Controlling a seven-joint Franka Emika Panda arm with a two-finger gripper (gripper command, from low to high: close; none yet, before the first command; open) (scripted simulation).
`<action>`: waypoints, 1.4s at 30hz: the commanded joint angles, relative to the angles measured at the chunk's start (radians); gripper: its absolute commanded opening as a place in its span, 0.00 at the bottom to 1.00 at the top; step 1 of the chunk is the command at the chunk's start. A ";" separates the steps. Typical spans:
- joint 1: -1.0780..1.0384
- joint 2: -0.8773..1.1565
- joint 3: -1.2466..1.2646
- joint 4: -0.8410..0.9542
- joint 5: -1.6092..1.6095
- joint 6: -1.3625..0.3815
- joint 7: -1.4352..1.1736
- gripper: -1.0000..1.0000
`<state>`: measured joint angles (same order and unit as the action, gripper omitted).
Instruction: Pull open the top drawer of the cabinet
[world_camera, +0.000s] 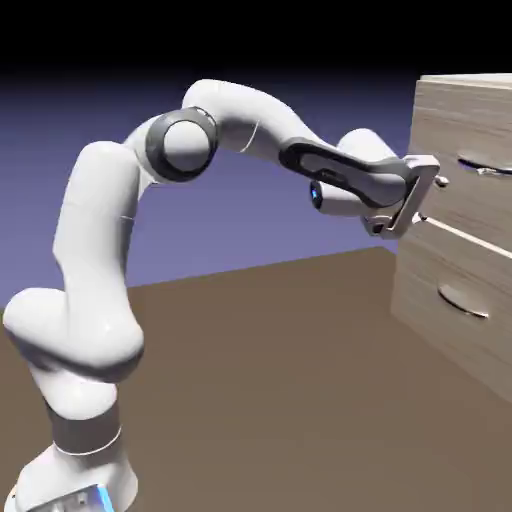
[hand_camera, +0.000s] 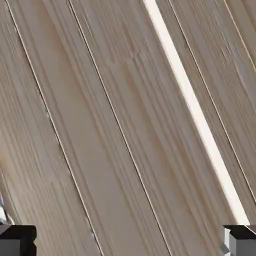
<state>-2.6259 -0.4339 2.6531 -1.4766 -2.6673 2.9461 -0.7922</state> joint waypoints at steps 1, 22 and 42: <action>-0.036 0.002 0.036 0.018 -0.036 -0.001 -0.021 1.00; -0.270 -0.202 0.215 0.446 -0.169 0.119 -0.137 0.00; -0.144 0.290 0.195 -0.278 -0.222 -0.133 -0.191 0.00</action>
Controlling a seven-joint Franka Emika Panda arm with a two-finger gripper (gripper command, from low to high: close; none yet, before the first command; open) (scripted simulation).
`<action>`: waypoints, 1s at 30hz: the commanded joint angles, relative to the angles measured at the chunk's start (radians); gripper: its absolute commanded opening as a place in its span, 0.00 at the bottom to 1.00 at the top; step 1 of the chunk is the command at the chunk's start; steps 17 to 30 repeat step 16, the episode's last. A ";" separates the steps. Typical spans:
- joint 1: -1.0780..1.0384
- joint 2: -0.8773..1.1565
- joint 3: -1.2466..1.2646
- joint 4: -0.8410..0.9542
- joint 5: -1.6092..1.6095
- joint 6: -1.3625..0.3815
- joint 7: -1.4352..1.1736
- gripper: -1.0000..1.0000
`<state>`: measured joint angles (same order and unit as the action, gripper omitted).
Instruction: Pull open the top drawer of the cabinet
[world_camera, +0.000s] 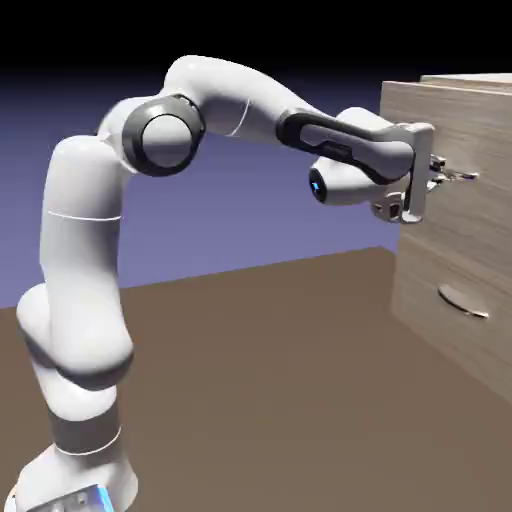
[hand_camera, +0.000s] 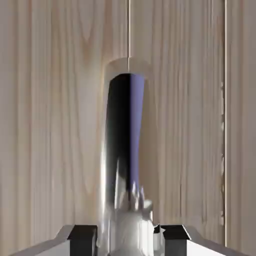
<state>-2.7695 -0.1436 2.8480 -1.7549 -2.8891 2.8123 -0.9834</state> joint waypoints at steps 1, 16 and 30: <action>0.004 0.028 0.000 -0.036 0.004 -0.009 -0.011 0.00; 0.009 0.442 0.046 -0.501 0.099 -0.100 -0.196 1.00; 0.009 0.442 0.046 -0.501 0.099 -0.100 -0.196 1.00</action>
